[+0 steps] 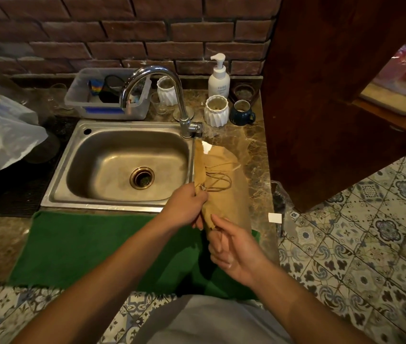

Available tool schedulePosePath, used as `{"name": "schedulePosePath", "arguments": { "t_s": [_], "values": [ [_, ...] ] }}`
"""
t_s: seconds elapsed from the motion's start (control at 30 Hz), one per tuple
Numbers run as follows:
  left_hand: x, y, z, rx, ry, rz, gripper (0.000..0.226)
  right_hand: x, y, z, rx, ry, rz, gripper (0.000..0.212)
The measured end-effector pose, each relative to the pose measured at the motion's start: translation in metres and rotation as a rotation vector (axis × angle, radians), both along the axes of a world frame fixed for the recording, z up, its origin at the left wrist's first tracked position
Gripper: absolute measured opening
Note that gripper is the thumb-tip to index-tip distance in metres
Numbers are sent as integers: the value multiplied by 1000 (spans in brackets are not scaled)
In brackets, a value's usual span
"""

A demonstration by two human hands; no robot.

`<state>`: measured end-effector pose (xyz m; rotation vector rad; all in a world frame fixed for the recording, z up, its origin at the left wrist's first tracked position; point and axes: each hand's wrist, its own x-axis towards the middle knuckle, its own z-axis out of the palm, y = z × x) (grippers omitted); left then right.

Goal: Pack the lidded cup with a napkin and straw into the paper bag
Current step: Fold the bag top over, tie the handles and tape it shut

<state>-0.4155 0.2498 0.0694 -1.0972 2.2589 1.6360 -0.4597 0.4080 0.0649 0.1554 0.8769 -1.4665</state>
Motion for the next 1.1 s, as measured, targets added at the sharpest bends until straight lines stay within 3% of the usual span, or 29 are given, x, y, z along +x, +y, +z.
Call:
{"name": "schedulePosePath", "arguments": {
  "t_s": [0.1,0.2,0.27,0.33,0.4,0.5,0.6,0.77,1.1],
  "values": [
    [6,-21,1,-13,-13,-148,19,-21,9,13,45,219,204,49],
    [13,-41,11,-121,-48,-402,10,-64,23,49,198,850,361,30],
    [11,-50,20,-261,-66,-608,11,-92,19,80,179,1182,231,17],
    [5,-53,28,-423,-78,-823,14,-116,0,98,96,1533,126,18],
    [-3,-51,37,-499,-106,-969,5,-133,-31,100,46,1839,366,35],
    [-11,-49,45,-631,-130,-1070,7,-143,-69,89,29,1775,1008,58],
    [-12,-51,44,-757,-130,-1073,21,-144,-76,65,47,1593,1300,61],
    [-10,-55,36,-779,-100,-1037,18,-146,-70,50,14,1521,1298,35],
    [-7,-64,21,-626,88,-985,6,-131,-69,44,53,1983,1316,28]
  ]
}}
